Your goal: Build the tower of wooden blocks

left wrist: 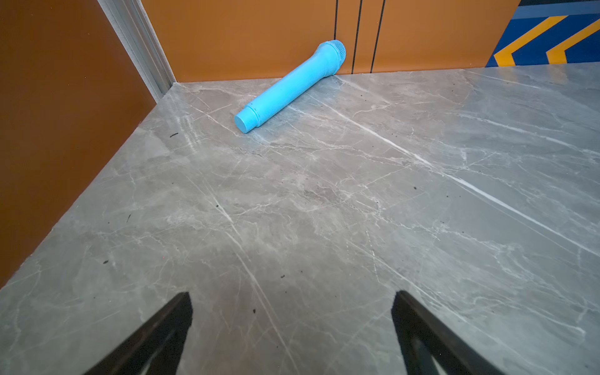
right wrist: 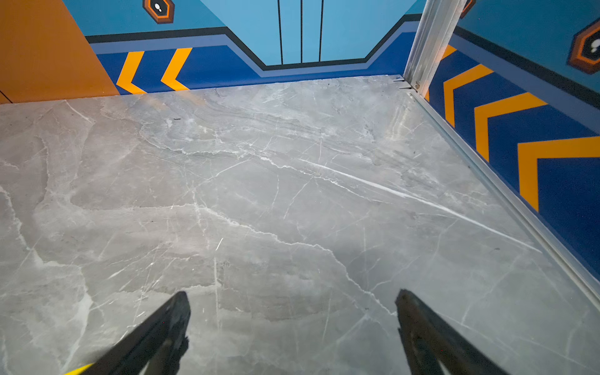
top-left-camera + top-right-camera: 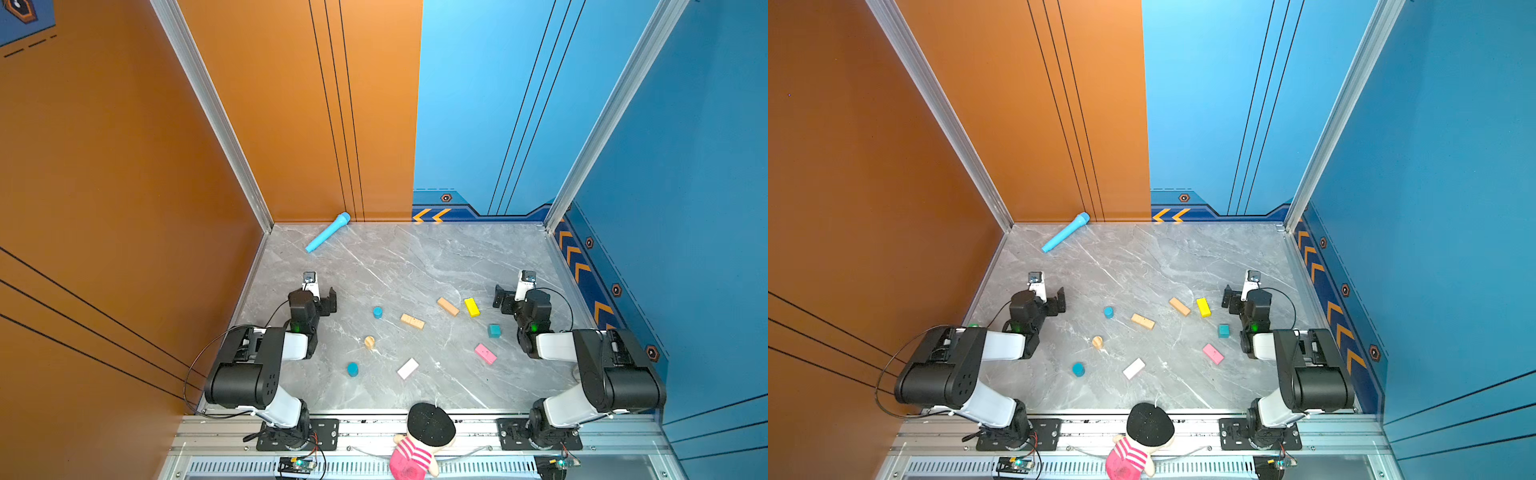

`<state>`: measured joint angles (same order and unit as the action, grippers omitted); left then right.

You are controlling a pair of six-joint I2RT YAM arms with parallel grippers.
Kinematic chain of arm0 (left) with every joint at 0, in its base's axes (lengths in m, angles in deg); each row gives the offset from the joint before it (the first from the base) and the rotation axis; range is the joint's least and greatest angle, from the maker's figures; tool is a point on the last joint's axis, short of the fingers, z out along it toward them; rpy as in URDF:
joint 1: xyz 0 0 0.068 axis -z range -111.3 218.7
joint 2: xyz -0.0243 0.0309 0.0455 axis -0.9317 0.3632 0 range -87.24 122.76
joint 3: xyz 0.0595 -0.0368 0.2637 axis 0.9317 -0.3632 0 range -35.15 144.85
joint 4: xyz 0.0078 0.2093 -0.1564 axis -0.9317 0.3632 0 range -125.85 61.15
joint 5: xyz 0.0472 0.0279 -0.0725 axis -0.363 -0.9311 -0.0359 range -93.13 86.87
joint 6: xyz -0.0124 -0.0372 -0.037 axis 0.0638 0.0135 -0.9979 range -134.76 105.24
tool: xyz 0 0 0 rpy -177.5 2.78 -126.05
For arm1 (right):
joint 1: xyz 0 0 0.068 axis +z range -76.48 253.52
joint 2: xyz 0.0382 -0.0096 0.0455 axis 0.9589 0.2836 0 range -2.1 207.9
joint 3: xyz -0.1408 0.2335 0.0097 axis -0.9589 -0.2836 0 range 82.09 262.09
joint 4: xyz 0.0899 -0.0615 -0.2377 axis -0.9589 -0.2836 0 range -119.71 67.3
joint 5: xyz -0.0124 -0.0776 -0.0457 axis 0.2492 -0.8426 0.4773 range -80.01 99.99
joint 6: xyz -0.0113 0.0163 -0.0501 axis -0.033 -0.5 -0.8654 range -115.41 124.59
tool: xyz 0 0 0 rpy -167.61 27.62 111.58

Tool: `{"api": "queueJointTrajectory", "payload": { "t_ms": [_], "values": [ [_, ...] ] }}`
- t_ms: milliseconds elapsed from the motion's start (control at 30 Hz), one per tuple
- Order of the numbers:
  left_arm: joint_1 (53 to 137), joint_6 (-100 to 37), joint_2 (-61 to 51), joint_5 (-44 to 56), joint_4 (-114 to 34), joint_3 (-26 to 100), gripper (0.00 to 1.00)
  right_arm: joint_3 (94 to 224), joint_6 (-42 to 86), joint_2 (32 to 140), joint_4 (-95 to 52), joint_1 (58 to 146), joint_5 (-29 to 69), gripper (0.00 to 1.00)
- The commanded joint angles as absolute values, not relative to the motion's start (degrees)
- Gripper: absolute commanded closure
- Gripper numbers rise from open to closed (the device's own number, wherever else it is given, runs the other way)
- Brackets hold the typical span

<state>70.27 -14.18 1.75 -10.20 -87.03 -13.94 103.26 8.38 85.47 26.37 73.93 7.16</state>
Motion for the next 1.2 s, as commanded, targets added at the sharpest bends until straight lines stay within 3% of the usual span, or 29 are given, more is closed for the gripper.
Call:
{"api": "queueJointTrajectory", "payload": {
  "t_ms": [0, 1167],
  "values": [
    [70.5, -14.4, 2.0, -11.1, -87.4, -13.1, 0.02, 104.3, 7.6, 85.6, 26.1, 74.1, 6.3, 0.0],
    [70.4, -14.3, 2.1, -10.9, -87.4, -13.0, 0.02, 104.2, 7.5, 85.6, 26.1, 74.3, 5.8, 0.0]
  ]
}}
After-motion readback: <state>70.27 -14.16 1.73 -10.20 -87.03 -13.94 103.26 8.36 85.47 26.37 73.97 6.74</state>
